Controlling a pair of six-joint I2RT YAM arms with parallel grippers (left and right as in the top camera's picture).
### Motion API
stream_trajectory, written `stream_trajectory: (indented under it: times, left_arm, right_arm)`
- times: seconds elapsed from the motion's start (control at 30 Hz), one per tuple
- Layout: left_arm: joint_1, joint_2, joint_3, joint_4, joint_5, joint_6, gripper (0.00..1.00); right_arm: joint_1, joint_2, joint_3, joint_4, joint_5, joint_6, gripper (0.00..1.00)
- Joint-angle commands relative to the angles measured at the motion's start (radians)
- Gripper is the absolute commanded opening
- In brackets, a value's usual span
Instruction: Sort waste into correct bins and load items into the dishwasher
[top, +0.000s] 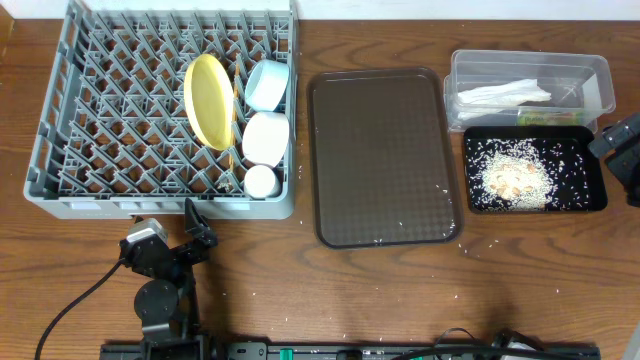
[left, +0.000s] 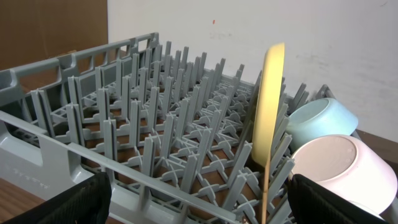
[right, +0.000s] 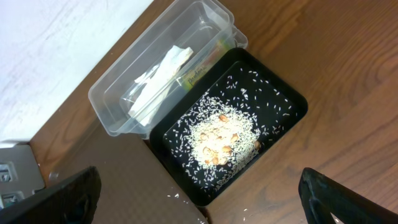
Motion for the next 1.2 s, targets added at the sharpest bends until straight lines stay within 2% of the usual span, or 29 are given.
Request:
stream_trajectory:
  times: [0.0, 0.53, 0.67, 0.8, 0.9, 0.97, 1.07, 1.17]
  left_arm:
    - [0.002, -0.006, -0.034, -0.011, -0.002, 0.024, 0.92]
    - [0.002, -0.006, -0.034, -0.011, -0.002, 0.024, 0.92]
    - [0.002, -0.006, -0.034, -0.011, -0.002, 0.024, 0.92]
    - [0.002, -0.006, -0.034, -0.011, -0.002, 0.024, 0.92]
    - [0.002, -0.006, -0.034, -0.011, -0.002, 0.024, 0.92]
    - [0.002, -0.006, -0.034, -0.011, -0.002, 0.024, 0.92]
    - [0.002, -0.006, -0.034, -0.011, -0.002, 0.024, 0.92]
    - [0.002, -0.006, -0.034, -0.011, -0.002, 0.024, 0.92]
  right_arm:
    - [-0.010, -0.001, 0.003, -0.001, -0.001, 0.011, 0.99]
    - [0.000, -0.001, 0.001, -0.001, 0.011, 0.006, 0.99]
    - [0.077, -0.042, -0.006, 0.037, 0.076, 0.011, 0.99]
    - [0.272, -0.122, -0.112, 0.244, 0.240, 0.005, 0.99]
    - [0.458, -0.209, -0.307, 0.523, 0.364, -0.085, 0.99]
    - [0.541, -0.259, -0.443, 0.692, 0.377, -0.158, 0.99]
    - [0.594, -0.352, -0.652, 0.897, 0.359, -0.180, 0.99]
    - [0.584, -0.467, -0.864, 1.063, 0.305, -0.180, 0.99]
